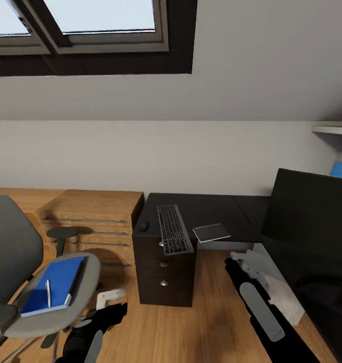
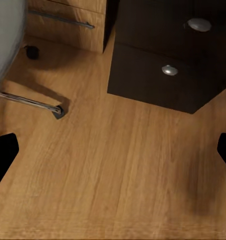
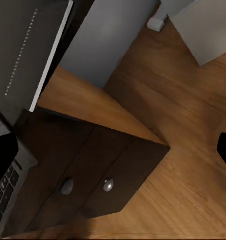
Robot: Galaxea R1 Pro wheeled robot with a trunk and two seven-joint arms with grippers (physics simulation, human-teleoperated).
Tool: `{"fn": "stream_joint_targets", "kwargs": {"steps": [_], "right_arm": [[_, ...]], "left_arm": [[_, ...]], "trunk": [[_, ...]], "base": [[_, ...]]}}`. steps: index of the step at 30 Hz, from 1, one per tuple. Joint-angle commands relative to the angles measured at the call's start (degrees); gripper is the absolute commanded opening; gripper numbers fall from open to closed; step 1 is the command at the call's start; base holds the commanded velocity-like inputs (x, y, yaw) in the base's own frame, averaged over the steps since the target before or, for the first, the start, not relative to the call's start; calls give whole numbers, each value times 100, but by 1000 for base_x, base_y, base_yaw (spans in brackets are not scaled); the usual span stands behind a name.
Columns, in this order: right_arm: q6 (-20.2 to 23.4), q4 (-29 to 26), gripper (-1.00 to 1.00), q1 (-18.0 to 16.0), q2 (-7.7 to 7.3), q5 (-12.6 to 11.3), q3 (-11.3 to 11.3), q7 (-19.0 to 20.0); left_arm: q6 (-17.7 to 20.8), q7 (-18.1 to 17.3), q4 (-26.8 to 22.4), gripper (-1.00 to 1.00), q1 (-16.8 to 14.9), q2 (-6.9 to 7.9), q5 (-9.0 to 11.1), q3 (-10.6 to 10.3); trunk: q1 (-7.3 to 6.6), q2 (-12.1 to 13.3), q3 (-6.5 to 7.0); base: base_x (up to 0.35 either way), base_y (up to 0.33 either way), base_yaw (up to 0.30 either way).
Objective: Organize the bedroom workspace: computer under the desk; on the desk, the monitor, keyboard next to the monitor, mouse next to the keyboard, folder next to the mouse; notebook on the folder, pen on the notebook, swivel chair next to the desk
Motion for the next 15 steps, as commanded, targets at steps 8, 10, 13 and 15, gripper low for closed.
{"fn": "stream_joint_targets", "kwargs": {"steps": [8,10,13,15], "right_arm": [[-27,834,100,-4,-20,469,1419,76],[-30,1141,100,-4,-22,736,1782,84],[-39,1752,100,-4,-2,1284,2374,96],[-42,1989,100,-4,11,1502,2585,106]], "left_arm": [[-11,67,1016,100,-4,33,47,13],[-19,58,1338,100,-4,36,50,17],[-80,28,1877,100,-4,42,52,27],[-173,22,2077,100,-4,43,52,28]], "trunk": [[-177,318,138],[-221,398,174],[-286,519,228],[-330,599,264]], "base": [[0,0,0],[0,0,0],[0,0,0],[0,0,0]]}}
